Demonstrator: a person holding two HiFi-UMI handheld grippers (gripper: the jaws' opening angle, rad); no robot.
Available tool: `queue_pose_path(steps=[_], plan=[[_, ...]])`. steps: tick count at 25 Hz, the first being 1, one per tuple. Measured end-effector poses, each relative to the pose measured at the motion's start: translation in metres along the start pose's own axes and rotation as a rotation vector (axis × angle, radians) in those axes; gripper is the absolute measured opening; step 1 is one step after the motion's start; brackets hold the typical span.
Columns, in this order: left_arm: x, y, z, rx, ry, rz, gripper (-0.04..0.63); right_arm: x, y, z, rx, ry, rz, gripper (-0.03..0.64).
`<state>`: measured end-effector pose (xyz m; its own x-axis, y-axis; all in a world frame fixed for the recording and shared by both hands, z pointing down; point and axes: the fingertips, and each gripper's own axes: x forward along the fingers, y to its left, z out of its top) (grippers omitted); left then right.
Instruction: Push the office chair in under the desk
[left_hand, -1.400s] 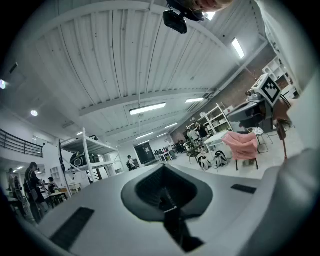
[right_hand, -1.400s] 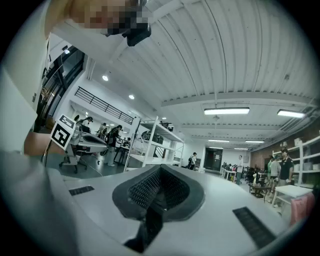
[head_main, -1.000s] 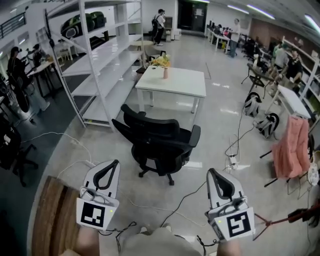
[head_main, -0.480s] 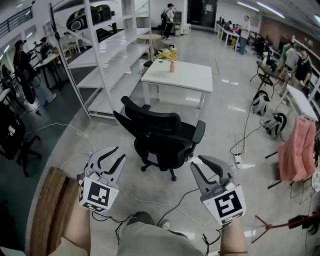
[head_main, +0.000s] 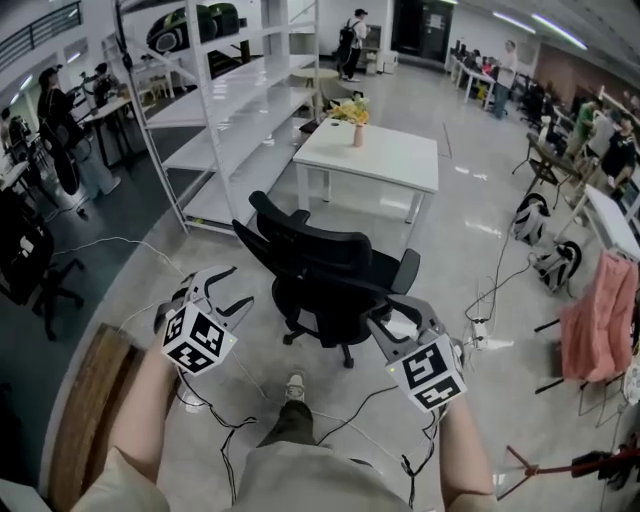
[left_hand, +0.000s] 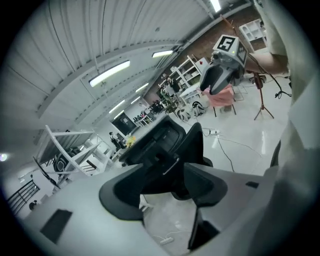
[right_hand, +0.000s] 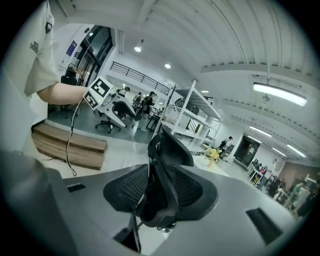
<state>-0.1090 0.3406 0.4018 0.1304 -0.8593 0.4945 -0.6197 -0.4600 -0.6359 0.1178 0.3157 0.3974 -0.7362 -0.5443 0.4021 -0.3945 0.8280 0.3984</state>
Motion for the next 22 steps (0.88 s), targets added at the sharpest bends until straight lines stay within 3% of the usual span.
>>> queue_pose_path(steps=[7, 14, 18, 22], plan=[[0.065, 0.010, -0.026, 0.037, 0.056, -0.074, 0.258, 0.056, -0.012, -0.034, -0.031, 0.105, 0.045, 0.163], [0.125, 0.025, -0.046, 0.151, 0.087, -0.139, 0.259, 0.106, -0.024, -0.053, -0.002, 0.168, 0.094, 0.163], [0.161, 0.035, -0.072, 0.179, 0.180, -0.171, 0.254, 0.131, -0.027, -0.067, 0.007, 0.206, 0.123, 0.155], [0.189, 0.046, -0.088, 0.246, 0.214, -0.177, 0.253, 0.151, -0.025, -0.081, 0.039, 0.249, 0.170, 0.146]])
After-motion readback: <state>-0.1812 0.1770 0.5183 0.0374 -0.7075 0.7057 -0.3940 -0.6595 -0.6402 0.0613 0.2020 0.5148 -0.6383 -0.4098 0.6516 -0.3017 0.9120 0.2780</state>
